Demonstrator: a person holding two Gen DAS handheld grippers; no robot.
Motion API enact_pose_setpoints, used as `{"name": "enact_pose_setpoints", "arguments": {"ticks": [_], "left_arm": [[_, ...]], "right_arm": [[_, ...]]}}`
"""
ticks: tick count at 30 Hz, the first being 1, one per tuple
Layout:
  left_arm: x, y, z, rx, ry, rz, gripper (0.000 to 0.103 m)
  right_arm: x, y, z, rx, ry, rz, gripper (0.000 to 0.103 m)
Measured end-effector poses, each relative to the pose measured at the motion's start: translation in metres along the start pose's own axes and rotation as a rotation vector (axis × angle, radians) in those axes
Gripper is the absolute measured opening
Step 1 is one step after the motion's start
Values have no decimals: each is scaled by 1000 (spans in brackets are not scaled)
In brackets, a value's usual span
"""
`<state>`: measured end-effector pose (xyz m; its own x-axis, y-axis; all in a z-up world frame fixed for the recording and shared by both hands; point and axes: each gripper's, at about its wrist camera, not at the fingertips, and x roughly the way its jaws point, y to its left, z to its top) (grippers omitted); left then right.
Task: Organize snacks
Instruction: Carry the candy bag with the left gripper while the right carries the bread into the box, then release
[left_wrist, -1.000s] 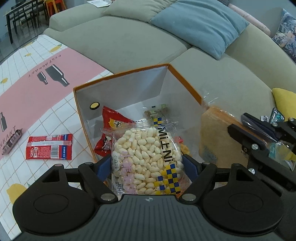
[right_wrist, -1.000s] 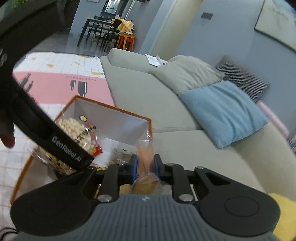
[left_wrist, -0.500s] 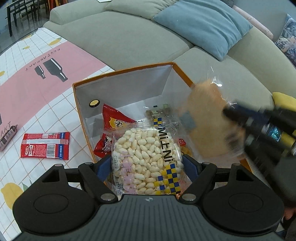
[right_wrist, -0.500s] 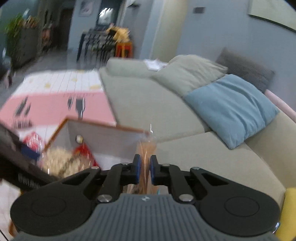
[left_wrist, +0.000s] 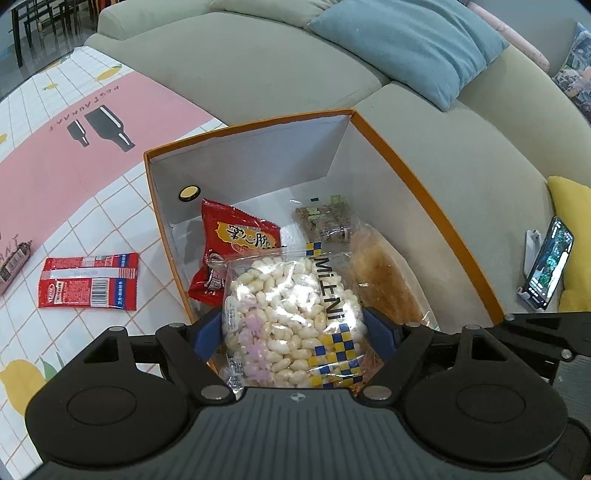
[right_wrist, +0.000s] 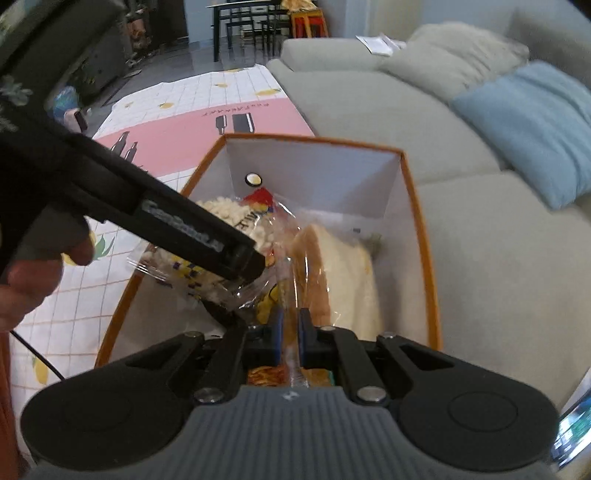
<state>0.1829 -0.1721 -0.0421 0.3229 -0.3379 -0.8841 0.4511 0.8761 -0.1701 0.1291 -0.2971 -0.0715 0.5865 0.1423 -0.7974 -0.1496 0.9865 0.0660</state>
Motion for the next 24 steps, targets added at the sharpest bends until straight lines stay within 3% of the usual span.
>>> {"name": "enact_pose_setpoints", "arguments": {"ticks": [4,6,10,14,19,22,24], "left_arm": [[0,-4,-1,16,-2,21,92],[1,-7,-2,32,3,40,92],[0,-10,-2,46,8,56,92],[0,-14,-3,75,22,73,93],[-5,-15,-4,74,43,72,93],[-9,-10,-3,38,45,48,93],[-14,-6,-4,9,34,37,93]], "right_arm": [[13,-11,-2,147,35,93,4],[20,-13,-4,186,56,100,3],[14,-11,-6,198,40,95,9],[1,-11,-6,188,11,54,31],[-9,-17,-11,190,11,-19,33],[-14,-18,-11,214,-12,6,33],[-21,-15,-10,223,-31,67,33]]}}
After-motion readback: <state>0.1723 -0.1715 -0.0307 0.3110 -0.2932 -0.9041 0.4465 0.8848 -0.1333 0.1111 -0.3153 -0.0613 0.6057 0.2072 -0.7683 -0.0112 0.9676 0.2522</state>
